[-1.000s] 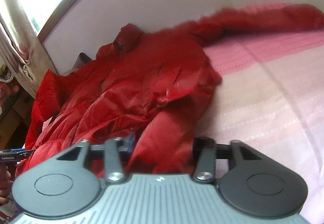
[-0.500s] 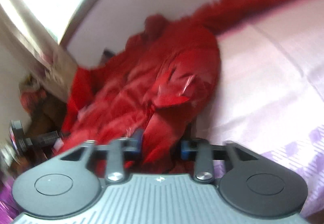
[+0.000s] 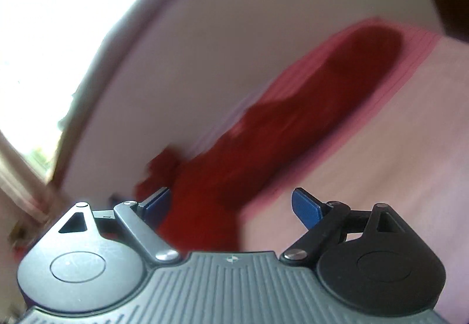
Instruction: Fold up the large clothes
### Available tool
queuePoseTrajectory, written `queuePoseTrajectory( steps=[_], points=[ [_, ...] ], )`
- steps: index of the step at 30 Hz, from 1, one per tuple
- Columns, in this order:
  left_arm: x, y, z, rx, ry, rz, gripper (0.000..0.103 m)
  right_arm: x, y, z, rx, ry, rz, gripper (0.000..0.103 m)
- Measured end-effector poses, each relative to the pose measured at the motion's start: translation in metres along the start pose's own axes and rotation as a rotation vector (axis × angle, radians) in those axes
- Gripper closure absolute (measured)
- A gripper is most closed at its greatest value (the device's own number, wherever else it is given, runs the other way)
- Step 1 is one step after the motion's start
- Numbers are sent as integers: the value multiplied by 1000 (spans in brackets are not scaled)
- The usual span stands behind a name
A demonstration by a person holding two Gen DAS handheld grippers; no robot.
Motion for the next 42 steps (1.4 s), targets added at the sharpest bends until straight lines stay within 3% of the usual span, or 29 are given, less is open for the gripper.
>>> queuePoseTrajectory(
  steps=[3,6,10,14,15,16,17,19,23,26,30,34,38,42],
  points=[
    [-4,1,7,-13,18,-2,2,-39,29,28,103,54,31,13],
    [-8,5,9,-34,22,-9,1,-79,51,68,189,196,102,13],
    [-13,13,12,-57,19,-31,1,-114,69,109,217,330,161,14],
    [-17,24,15,-59,-1,-53,1,-135,85,118,233,279,197,15],
    [-17,26,16,-61,-6,-57,1,-140,91,114,262,240,184,33],
    [-17,28,17,-62,-7,-61,1,-144,97,112,309,199,158,74],
    [-17,30,19,-61,-2,-64,1,-147,102,112,335,182,116,90],
    [-17,29,22,-63,16,-60,1,-146,96,121,302,198,91,92],
    [-17,26,26,-53,44,-42,1,-151,80,72,124,98,173,92],
    [-14,22,27,-34,37,-34,1,-150,72,8,-30,-3,194,92],
    [-9,15,23,-7,13,-20,1,-132,76,-95,-212,-149,171,92],
    [-5,6,15,-2,8,2,1,-95,106,-182,-364,-233,89,92],
    [0,0,-1,19,-21,13,0,-45,158,-234,-409,-271,-46,92],
    [7,0,-20,29,-59,4,0,20,214,-259,-376,-301,-192,92]
  ],
)
Point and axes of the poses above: each gripper's, at about its wrist camera, not at the fingertips, and y roughly the way its jaws point, z to its right, x to its underside, the point moved 1 cm from there along y, roughly the way its jaws point, and after that the axes turned 8 degrees about -z, right-handed, at the moved point
